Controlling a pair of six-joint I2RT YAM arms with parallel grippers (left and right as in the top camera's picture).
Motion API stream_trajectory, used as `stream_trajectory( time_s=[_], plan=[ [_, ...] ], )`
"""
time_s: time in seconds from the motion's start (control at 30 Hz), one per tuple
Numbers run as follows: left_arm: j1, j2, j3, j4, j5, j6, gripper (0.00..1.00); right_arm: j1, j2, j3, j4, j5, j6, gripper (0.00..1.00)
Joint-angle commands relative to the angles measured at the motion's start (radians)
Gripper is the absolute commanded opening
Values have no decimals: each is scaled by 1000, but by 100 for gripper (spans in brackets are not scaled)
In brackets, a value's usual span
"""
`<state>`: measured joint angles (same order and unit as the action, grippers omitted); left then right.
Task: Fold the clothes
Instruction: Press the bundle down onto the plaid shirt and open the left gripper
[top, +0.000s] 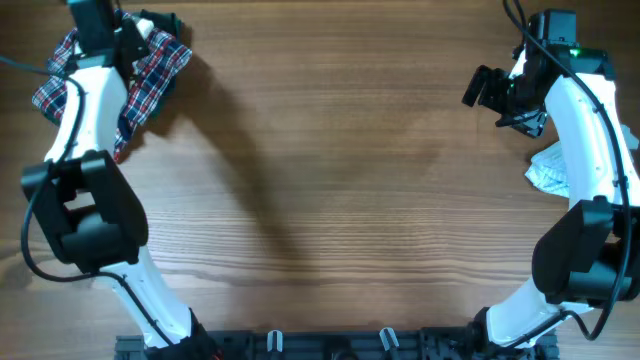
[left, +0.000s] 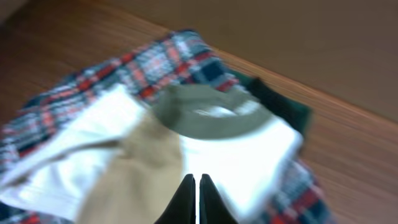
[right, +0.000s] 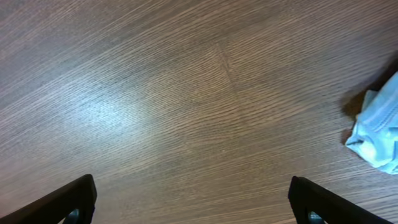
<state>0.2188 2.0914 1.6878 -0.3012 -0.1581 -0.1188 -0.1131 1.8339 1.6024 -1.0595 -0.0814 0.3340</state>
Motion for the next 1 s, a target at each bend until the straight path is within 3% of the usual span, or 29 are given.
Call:
stream_trajectory(
  time_s=[0.0, 0.33, 0.6, 0.83, 0.97],
  plan=[
    [43, 48, 1, 35, 19, -16, 4, 1, -25, 14, -3, -40, -21, 100],
    [55, 175, 1, 95, 5, 10, 4, 1, -25, 14, -23, -50, -19, 100],
    [51, 2, 1, 144, -63, 9, 4, 1, -25, 14, -26, -50, -19, 99],
    [12, -24, 0, 14, 91, -16, 4, 1, -25, 14, -23, -51, -19, 100],
    [-12, 30, -1, -27, 94, -47, 4, 1, -25, 14, -26, -51, -19, 100]
  ],
)
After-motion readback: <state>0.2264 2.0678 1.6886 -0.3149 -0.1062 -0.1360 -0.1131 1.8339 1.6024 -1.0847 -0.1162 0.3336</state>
